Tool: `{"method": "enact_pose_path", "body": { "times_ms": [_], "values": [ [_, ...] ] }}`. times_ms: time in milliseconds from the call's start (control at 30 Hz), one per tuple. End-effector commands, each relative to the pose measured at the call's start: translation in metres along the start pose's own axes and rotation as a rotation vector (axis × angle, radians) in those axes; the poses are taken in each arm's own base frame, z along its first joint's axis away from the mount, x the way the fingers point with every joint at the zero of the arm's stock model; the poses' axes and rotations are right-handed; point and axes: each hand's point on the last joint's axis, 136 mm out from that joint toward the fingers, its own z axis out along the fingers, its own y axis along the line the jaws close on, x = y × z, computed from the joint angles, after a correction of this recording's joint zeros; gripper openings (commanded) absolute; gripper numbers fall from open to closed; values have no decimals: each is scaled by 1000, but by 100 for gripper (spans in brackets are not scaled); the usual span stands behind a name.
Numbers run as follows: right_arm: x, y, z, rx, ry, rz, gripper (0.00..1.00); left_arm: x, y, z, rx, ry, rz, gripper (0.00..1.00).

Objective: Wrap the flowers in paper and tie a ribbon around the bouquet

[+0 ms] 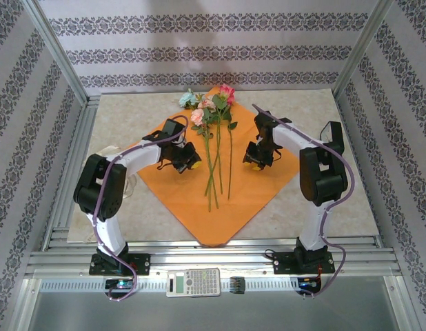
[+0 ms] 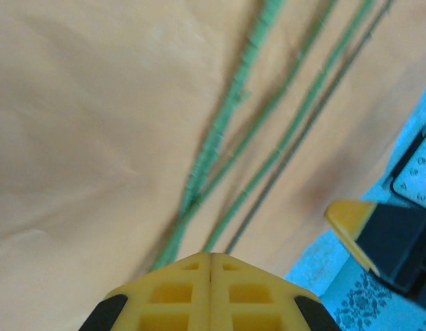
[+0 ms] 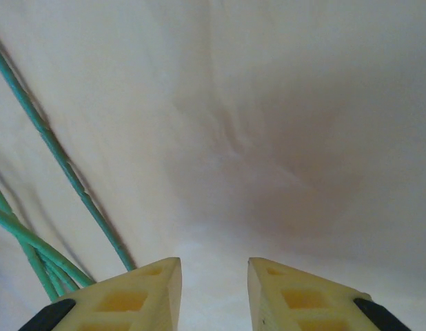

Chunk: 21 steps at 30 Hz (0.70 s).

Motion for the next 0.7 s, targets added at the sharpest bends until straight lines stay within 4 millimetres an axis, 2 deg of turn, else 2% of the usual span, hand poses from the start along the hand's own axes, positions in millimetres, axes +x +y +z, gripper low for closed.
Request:
{"method": "enact_pose_path", "body": {
  "times_ms": [0, 133, 300, 367, 500, 567, 667],
  "values": [
    [-5, 5, 9, -36, 1, 28, 30, -3, 32, 1, -69, 22, -36, 0],
    [-14, -14, 21, 17, 12, 56, 27, -10, 43, 17, -82, 35, -58, 0],
    [-27, -36, 24, 25, 14, 92, 27, -17, 39, 44, -36, 64, -70, 0],
    [-33, -36, 14, 17, -14, 78, 31, -16, 34, 54, -23, 82, -68, 0],
    [-36, -33, -21, 16, -95, 43, 44, -9, 27, 67, -24, 106, -54, 0],
    [-27, -37, -37, 12, -116, 57, 48, -8, 27, 71, -26, 110, -55, 0],
    [2, -52, -50, 2, -93, 121, 52, -8, 26, 74, -24, 114, -57, 0]
  ]
}}
